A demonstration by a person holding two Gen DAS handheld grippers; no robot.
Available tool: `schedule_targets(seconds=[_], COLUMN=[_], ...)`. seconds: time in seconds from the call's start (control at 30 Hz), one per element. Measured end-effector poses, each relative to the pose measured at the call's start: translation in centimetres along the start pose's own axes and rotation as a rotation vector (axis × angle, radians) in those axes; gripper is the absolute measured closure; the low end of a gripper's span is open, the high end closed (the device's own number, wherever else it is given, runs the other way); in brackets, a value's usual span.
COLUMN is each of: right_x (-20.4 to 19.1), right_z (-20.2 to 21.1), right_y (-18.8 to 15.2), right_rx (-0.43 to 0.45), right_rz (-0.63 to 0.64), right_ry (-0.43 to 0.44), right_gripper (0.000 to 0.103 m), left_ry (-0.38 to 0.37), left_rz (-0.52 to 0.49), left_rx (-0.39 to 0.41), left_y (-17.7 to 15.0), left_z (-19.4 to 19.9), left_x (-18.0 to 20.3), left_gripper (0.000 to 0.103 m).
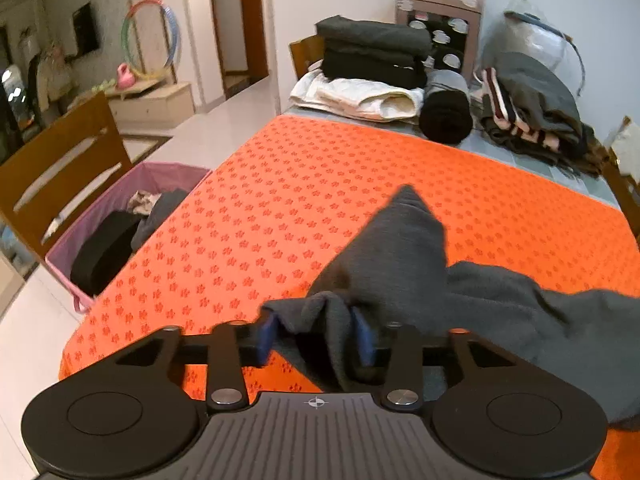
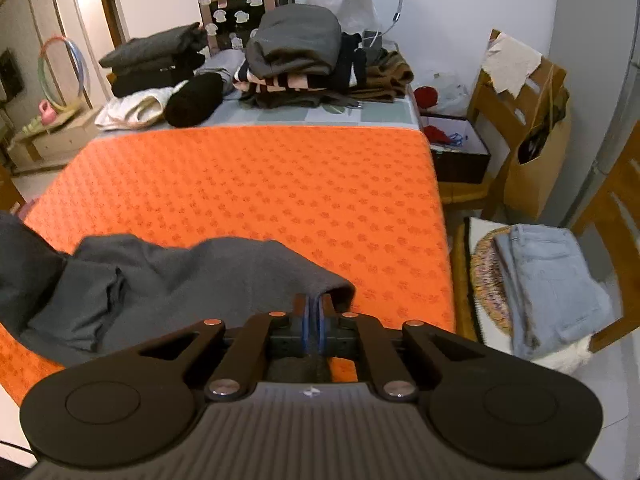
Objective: Fold clothes
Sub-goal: 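Lower the grey garment onto the orange cloth and open the right gripper, then grasp the grey garment edge with the left gripper while the right gripper grasps another edge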
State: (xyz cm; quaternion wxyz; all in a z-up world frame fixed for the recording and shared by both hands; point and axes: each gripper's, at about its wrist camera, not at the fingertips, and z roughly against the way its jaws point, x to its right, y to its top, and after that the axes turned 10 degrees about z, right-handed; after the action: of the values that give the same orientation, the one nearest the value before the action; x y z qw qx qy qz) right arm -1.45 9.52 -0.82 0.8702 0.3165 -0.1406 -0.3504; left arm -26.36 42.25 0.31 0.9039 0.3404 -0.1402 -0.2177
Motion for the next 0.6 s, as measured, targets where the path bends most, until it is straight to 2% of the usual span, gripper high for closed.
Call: schedule_targets(seconds=[0.03, 0.1, 0.17, 0.3, 0.47, 0.6], right_x=[-0.2, -0.5, -0.7, -1.0, -1.6, -2.0], right_z=[0.2, 0.7, 1.0, 1.1, 0.8, 0.6], right_y=[-0.2, -0.5, -0.9, -1.6, -2.3, -2.6], right_rx=[-0.001, -0.002, -0.003, -0.012, -0.034, -0.046], right_rz=[0.021, 0.055, 0.076, 0.107, 0.128, 0.133], right_ry=[-0.008, -0.009, 0.006, 0.045, 0.079, 0.093], right_gripper=[0.089, 0.088, 0.085, 0.081, 0.08, 0.08], left_ry=[0.009, 0.041, 0.035, -0.022, -0.144, -0.248], left_rz=[0.013, 0.016, -0.003, -0.05, -0.181, -0.308], left_rx=[0.018, 0.076, 0.122, 0.135, 0.144, 0.123], left_y=[0.1, 0.4, 0.9, 1.6, 0.5, -1.7], left_z=[0.2, 0.8, 1.5, 2.6, 3.8, 3.9], left_x=[-0.3, -0.6, -0.9, -0.9, 1.1, 3.8], left_gripper=[0.032, 0.013, 0.013, 0.013, 0.013, 0.013])
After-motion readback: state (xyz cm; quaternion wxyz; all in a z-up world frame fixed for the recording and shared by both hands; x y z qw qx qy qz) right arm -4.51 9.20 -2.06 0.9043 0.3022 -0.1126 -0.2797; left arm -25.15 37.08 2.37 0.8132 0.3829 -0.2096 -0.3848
